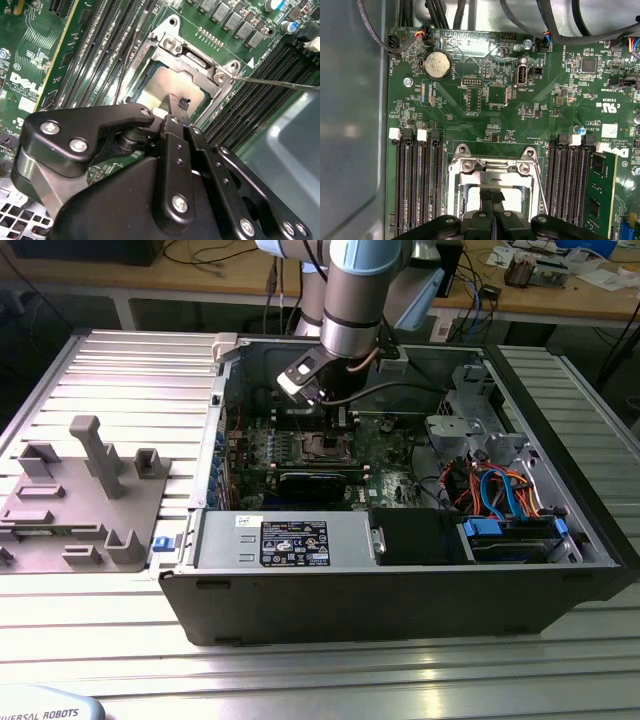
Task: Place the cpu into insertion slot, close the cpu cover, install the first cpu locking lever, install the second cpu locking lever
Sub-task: 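Close the cpu cover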
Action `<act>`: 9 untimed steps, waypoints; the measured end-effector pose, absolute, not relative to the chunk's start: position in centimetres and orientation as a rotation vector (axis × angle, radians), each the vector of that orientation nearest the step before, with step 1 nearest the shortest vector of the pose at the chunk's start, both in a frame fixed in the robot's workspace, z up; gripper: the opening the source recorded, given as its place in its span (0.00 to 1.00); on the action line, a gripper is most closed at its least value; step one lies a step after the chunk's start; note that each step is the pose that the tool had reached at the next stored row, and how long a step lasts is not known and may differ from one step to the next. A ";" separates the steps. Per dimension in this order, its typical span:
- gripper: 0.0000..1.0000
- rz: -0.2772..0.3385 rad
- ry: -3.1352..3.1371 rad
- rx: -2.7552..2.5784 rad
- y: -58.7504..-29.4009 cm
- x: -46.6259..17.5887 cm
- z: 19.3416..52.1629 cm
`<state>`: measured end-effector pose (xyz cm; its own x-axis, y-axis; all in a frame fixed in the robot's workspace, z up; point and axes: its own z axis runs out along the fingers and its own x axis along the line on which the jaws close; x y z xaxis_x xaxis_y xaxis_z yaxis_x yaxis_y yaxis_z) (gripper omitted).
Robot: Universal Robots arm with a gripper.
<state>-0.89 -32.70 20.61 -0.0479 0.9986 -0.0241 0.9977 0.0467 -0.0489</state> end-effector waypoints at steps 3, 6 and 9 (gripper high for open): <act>0.11 0.085 -2.262 -2.157 -32.7 -0.9 21.2; 0.11 0.085 -2.262 -2.157 -32.7 -1.1 21.2; 0.11 0.084 -2.262 -2.158 -32.7 -2.4 21.2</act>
<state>-2.41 -32.74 21.18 -0.0480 0.9985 -0.0267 0.9977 0.0467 -0.0486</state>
